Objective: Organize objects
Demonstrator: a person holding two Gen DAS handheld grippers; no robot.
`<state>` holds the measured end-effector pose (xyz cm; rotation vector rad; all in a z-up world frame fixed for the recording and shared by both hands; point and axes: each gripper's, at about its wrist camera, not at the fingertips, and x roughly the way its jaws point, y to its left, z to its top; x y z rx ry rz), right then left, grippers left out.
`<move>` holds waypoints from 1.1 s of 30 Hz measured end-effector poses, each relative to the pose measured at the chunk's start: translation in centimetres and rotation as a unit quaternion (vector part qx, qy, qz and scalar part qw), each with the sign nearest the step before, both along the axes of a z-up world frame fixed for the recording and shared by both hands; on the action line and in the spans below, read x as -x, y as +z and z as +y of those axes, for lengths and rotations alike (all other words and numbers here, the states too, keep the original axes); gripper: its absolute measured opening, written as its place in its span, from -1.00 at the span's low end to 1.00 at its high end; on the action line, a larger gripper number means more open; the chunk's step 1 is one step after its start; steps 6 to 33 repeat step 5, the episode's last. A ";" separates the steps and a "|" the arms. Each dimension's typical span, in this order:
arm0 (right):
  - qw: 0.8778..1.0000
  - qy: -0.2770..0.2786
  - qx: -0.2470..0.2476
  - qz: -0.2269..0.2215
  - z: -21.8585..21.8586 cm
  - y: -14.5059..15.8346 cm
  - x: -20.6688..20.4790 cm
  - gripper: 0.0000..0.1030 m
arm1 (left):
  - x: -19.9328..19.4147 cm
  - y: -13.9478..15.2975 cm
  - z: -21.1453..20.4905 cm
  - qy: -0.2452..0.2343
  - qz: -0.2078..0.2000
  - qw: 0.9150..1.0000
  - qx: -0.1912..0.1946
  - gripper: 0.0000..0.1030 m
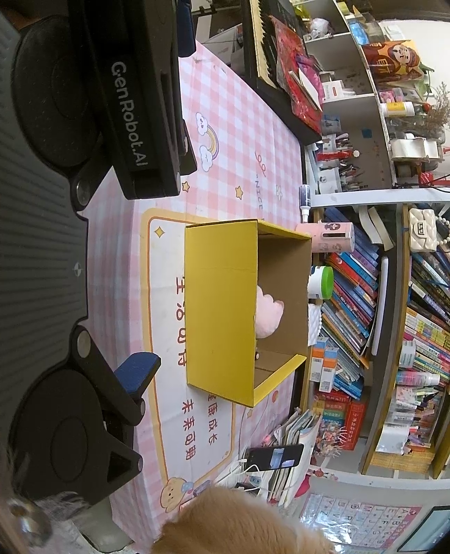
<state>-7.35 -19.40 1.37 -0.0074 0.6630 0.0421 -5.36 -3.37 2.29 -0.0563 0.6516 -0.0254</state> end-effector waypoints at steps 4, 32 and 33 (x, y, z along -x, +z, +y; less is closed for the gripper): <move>1.000 0.001 0.003 0.007 0.4 -0.2 -0.4 1.00 | -0.2 -0.1 0.2 0.001 0.005 1.000 0.001 1.00; 1.000 0.002 0.004 0.007 0.5 -0.2 -0.4 1.00 | -0.2 -0.1 0.2 0.000 0.005 1.000 0.001 1.00; 1.000 0.002 0.004 0.007 0.5 -0.2 -0.4 1.00 | -0.2 -0.1 0.2 0.000 0.005 1.000 0.001 1.00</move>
